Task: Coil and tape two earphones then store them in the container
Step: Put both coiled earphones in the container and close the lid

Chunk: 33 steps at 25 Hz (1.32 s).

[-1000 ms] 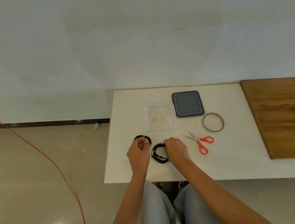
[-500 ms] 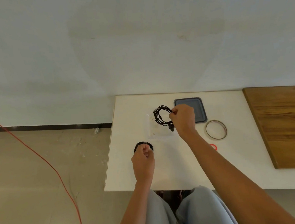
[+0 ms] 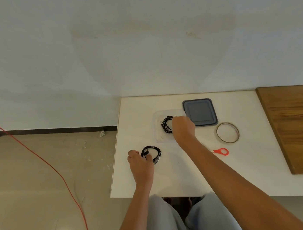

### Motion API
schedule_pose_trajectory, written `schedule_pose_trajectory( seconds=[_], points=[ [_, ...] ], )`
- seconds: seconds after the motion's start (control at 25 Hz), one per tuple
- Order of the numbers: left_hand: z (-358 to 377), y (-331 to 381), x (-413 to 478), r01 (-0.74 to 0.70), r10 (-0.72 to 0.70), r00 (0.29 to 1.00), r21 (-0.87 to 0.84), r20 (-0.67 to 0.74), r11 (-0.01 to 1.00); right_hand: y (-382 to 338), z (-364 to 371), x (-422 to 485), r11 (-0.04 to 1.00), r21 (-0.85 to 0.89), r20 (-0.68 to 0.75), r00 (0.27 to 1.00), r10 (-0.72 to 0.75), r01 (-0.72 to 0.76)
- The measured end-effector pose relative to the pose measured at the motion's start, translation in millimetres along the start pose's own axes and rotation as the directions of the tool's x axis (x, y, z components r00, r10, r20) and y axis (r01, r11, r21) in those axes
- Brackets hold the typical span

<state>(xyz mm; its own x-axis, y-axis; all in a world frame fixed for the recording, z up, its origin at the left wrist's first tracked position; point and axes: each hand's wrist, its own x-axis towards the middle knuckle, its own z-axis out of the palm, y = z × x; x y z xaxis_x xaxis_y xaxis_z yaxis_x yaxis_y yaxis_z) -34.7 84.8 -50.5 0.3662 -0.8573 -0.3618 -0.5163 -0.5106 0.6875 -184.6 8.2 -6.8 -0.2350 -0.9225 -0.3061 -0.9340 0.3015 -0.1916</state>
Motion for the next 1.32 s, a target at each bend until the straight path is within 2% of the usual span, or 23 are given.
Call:
schedule_pose_trajectory(
  seconds=[0.08,0.12,0.2,0.24,0.32,0.36,0.52,0.56,0.6,0.68,0.72,0.76,0.84,0.96,1.04,1.12,1.24,1.32],
  points=[
    [-1.2,1.6,4.7,0.029,-0.030,0.999,0.022,0.029,0.999,1.4,-1.4,-16.2,0.996,0.041,-0.135,0.989,-0.068,0.075],
    [-0.9,1.0,7.1,0.027,-0.029,0.999,0.049,0.036,0.998,3.0,2.0,-24.1,0.986,0.121,-0.205,0.975,-0.084,0.111],
    [-1.0,0.3,9.4,0.023,-0.028,0.998,0.083,0.058,0.996,8.8,10.4,-42.5,0.899,0.405,-0.308,0.951,-0.038,0.167],
    [-1.6,1.3,9.5,0.020,-0.027,0.997,0.085,0.075,0.996,11.8,15.0,-51.3,0.798,0.580,-0.305,0.952,0.026,0.164],
    [-3.4,5.7,7.7,-0.044,0.031,0.992,0.111,0.119,0.993,18.4,21.1,-64.7,0.606,0.790,-0.197,0.975,0.106,0.094],
    [-5.5,10.8,5.7,-0.106,0.088,0.986,0.123,0.145,0.987,22.8,23.1,-67.8,0.571,0.820,-0.132,0.986,0.102,0.050],
    [-17.9,39.8,-4.4,-0.317,0.298,0.928,0.056,0.223,0.947,33.5,20.6,-68.9,0.624,0.781,0.034,0.997,-0.073,0.019],
    [-20.8,47.3,-5.8,-0.344,0.329,0.918,0.033,0.222,0.938,33.9,16.1,-68.2,0.605,0.796,0.055,0.994,-0.093,0.012],
    [-22.6,53.6,-6.1,-0.365,0.354,0.910,0.012,0.215,0.931,34.3,9.9,-68.4,0.513,0.857,0.105,0.990,-0.089,-0.045],
    [-23.3,64.0,-5.4,-0.393,0.388,0.902,-0.007,0.190,0.919,35.2,-6.8,-68.9,0.232,0.944,0.259,0.963,-0.081,-0.234],
    [-22.4,68.6,-4.5,-0.399,0.395,0.902,-0.011,0.177,0.917,38.4,-13.8,-67.4,0.153,0.949,0.294,0.951,-0.102,-0.277],
    [-20.4,73.6,-2.8,-0.398,0.396,0.904,-0.019,0.164,0.917,41.9,-20.7,-65.0,0.139,0.950,0.297,0.947,-0.120,-0.280],
    [-15.7,83.1,2.1,-0.381,0.385,0.910,-0.059,0.151,0.923,46.3,-27.0,-56.2,0.223,0.952,0.238,0.966,-0.105,-0.210],
    [-8.4,98.0,13.4,-0.341,0.368,0.913,-0.162,0.176,0.926,42.6,-24.5,-32.6,0.450,0.887,0.069,0.994,0.080,-0.098],
    [-2.6,102.0,23.5,-0.319,0.360,0.913,-0.212,0.192,0.924,35.6,-17.0,-15.9,0.562,0.825,-0.043,0.984,0.176,-0.065],
    [4.5,100.5,32.0,-0.334,0.368,0.910,-0.188,0.192,0.924,28.2,-7.3,-2.1,0.668,0.741,-0.109,0.968,0.225,-0.071],
    [14.6,93.5,41.5,-0.375,0.387,0.896,-0.094,0.218,0.922,22.2,5.7,11.0,0.892,0.440,-0.126,0.977,0.171,-0.099],
    [19.2,90.7,44.5,-0.414,0.410,0.874,-0.043,0.261,0.909,18.8,8.2,12.9,0.981,0.185,-0.069,0.995,0.070,-0.056]
  ],
)
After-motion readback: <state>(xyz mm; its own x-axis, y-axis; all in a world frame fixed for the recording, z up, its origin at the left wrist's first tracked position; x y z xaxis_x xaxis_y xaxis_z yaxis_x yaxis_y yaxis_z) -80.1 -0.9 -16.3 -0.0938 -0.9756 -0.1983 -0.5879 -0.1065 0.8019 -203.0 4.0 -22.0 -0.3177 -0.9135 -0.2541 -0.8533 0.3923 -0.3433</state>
